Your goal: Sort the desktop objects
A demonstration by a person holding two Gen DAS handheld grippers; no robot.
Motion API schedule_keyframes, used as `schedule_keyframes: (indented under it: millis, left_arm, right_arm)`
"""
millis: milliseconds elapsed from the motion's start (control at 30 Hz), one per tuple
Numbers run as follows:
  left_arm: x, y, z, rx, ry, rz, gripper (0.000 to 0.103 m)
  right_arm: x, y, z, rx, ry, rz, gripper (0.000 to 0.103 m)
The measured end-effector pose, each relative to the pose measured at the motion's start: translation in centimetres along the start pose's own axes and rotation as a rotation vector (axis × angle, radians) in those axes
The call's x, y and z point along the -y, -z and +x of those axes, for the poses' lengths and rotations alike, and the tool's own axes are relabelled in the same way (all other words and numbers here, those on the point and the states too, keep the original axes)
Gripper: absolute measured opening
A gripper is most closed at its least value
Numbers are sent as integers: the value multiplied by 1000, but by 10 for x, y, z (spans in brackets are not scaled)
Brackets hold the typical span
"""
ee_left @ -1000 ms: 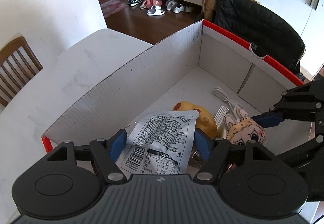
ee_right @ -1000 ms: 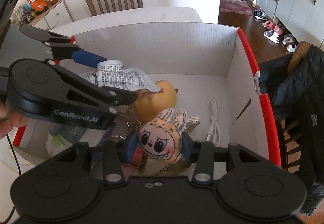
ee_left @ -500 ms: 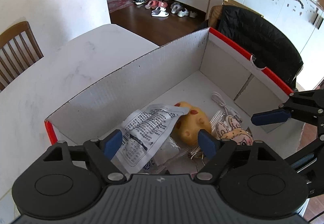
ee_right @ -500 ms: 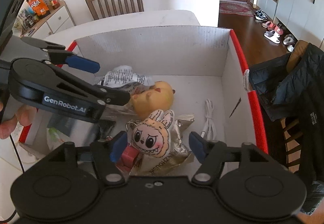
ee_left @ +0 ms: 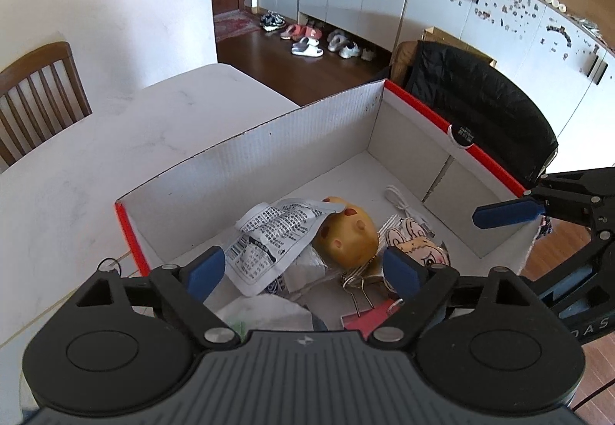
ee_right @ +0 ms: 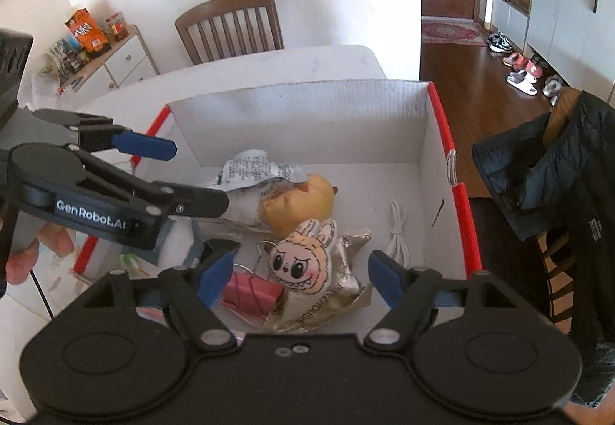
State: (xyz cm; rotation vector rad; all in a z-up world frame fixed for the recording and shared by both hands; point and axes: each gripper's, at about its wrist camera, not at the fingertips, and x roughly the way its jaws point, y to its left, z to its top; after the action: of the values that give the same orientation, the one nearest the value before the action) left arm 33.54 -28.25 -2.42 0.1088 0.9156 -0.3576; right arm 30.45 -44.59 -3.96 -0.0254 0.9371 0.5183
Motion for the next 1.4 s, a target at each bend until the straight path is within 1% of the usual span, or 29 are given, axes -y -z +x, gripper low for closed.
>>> schedule_keyframes:
  millis: [233,300,367,400,467,567,633,733,800,900,967,1067,1100,1133,1400]
  left_arm:
    - [0,9,-22,51,7,-46,89]
    - [0,12,-29,66,12,-57,89]
    - [-1,15,-36,83,21,-78,89]
    - [-1,17,-40,93,29,-91,89]
    - [-2,19,-47,108,41,-106,89]
    - [-5,26,-59,148,76,-128,89]
    - [-6,28,-63,142,91,-152,89]
    - [-6,33,-69,150,82,-169,89]
    - [-6,36,-71,144,93,-178,89]
    - [-2,42,-76,148,85,-167,89]
    - [1,46,-76,132,68,-152,89]
    - [9,53,-81,143,41,-98,90]
    - [11,55,-82,143,30,-84,100]
    - [12,57,-83,147,25,-73,103]
    - [10,74,-95,169,34,-48,103]
  right_arm:
    - [-11,2,-16,42,-40,-20,88]
    - [-13,3,-20,54,-51,-21,92]
    - [-14,4,-24,66,-61,-18,93]
    - [-16,5,-26,71,-67,-15,96]
    - [-18,7,-30,87,-76,-13,98]
    - [-22,9,-35,98,-75,-21,99]
    - [-25,11,-37,102,-75,-26,99]
    - [-28,15,-41,108,-74,-30,99]
    - [-30,18,-43,111,-70,-31,99]
    - [-35,21,-46,118,-68,-26,100]
    - [-37,25,-48,121,-65,-23,101]
    - [-42,29,-50,126,-58,-22,102]
    - [-44,31,-51,128,-55,-22,102]
    - [-46,33,-52,130,-51,-21,102]
    - [-61,49,-63,143,-18,0,102]
